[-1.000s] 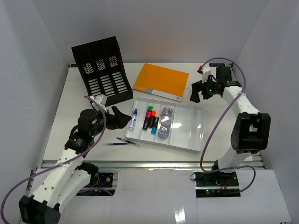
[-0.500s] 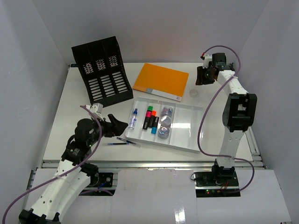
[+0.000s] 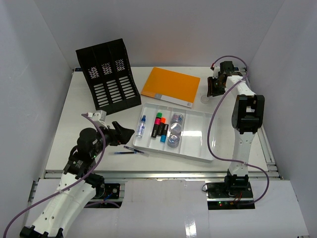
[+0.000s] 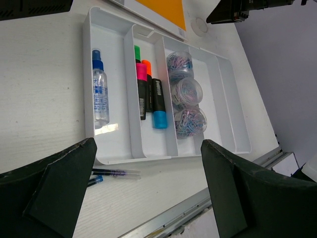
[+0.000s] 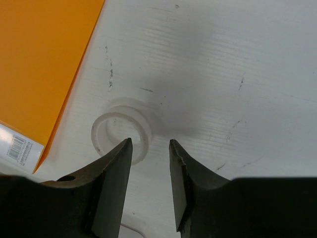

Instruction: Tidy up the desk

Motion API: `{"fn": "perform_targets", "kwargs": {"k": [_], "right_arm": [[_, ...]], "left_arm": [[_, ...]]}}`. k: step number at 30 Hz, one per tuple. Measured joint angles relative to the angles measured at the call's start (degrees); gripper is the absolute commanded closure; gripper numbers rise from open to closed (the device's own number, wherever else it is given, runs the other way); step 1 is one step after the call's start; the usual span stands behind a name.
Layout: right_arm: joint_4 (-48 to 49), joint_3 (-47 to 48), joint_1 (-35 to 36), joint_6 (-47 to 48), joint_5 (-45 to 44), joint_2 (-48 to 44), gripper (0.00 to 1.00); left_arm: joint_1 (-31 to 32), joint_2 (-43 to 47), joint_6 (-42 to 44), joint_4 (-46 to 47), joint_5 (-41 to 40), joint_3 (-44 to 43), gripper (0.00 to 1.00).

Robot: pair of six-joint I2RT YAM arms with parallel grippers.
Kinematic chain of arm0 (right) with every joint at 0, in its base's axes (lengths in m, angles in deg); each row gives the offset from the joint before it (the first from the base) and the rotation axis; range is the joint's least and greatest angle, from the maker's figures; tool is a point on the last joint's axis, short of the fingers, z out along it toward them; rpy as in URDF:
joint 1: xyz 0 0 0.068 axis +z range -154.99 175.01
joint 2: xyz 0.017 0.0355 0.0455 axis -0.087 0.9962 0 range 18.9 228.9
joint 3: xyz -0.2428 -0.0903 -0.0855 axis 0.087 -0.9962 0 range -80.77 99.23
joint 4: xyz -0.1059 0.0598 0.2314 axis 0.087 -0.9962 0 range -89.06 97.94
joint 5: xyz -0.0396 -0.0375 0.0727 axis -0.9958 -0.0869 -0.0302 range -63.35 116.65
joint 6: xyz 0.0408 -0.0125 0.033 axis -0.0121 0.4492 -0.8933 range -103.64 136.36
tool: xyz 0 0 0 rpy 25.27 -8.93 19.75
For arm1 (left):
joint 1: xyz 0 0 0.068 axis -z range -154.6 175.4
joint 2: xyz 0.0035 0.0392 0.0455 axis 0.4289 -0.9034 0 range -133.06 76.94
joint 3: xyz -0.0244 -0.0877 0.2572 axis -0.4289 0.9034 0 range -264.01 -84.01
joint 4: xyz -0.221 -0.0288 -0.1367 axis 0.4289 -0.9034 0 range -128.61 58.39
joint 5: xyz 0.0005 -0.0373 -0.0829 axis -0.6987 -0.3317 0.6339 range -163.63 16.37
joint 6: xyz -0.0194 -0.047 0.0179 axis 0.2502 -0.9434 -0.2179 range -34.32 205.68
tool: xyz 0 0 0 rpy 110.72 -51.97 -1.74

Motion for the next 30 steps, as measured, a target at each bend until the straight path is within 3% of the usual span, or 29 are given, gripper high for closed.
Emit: {"fn": "perform_targets", "kwargs": {"k": [9, 14, 22, 30], "right_arm": [[0.1, -0.9, 0.8, 0.1, -1.1, 2.1, 0.66], [0.3, -1.0, 1.0, 0.1, -1.5, 2.3, 0.84], [1.2, -2.9, 0.9, 0.6, 0.1, 1.1, 0.92], [5.1, -21.1, 3.2, 6.4, 10.1, -18.9, 0.92]], "left_arm": [[0.0, 0.0, -0.1, 0.1, 0.0, 0.3, 0.02], [0.0, -0.1, -0.1, 0.1, 0.0, 0.7, 0.02], [0.0, -0.1, -0.6, 0.2, 0.0, 0.8, 0.02], [0.0, -2.1, -8.0, 1.8, 0.3, 5.6, 0.03]]}}
